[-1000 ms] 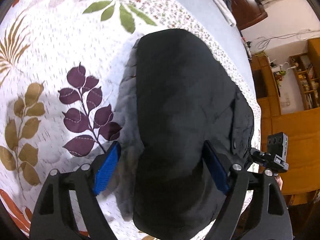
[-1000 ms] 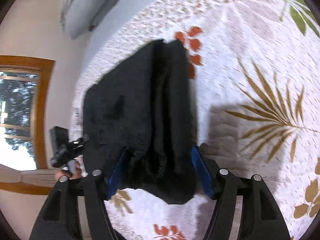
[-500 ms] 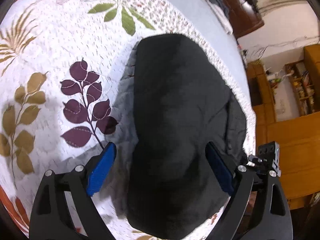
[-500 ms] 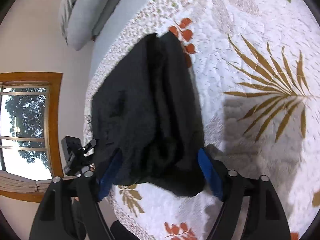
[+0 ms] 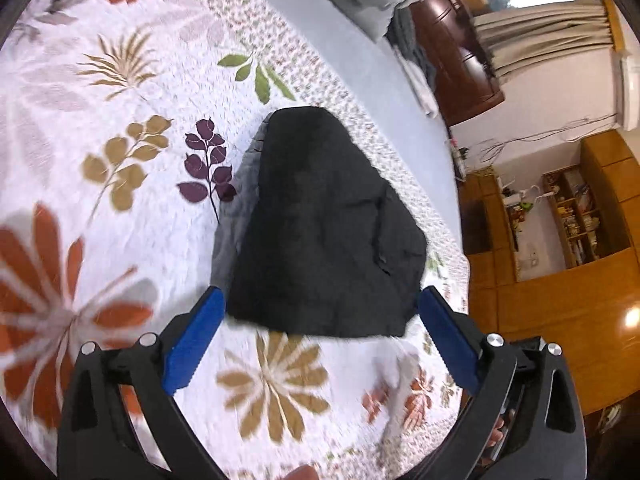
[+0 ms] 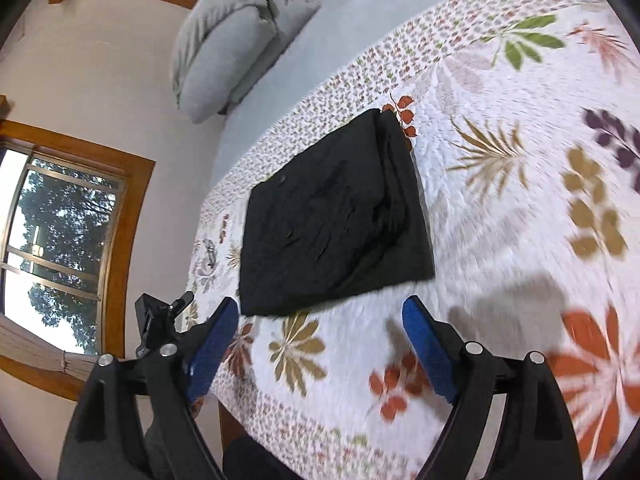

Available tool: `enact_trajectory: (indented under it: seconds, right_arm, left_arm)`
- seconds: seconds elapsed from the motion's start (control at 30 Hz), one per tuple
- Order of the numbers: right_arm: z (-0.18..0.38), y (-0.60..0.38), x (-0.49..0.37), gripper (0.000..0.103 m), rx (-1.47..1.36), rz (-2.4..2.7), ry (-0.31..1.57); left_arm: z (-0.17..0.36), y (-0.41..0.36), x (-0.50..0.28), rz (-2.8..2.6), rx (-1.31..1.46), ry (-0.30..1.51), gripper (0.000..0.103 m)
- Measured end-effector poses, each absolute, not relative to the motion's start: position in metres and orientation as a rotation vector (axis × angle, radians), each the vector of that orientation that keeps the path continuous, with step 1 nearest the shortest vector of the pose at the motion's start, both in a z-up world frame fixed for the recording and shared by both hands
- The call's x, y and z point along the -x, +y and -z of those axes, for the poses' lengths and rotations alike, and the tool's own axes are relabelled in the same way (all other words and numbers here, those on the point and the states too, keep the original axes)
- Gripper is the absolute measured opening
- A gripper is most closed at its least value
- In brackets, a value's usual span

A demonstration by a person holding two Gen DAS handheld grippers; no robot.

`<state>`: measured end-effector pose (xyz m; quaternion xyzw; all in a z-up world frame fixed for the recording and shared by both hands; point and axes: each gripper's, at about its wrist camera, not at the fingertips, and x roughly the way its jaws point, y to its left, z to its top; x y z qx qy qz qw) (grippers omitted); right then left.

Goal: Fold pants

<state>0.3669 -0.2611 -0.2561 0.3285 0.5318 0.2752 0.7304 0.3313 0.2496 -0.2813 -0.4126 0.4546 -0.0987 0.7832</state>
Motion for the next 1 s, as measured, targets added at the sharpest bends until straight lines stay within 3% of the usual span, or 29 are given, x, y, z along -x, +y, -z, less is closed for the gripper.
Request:
enact_trajectory:
  seconds: [0.57,1.0]
  right_arm:
    - [0.155,-0.308,-0.166,0.095,-0.67,-0.491,0.965]
    - [0.061,-0.278,-0.031,0.099,-0.309,-0.425,0.806]
  left_arm:
    - [0.129,0.183,-0.128,-0.006,0.485,0.795,0.1]
    - [0.055,0.097,-0.002,-0.057,0.282,0.775,0.1]
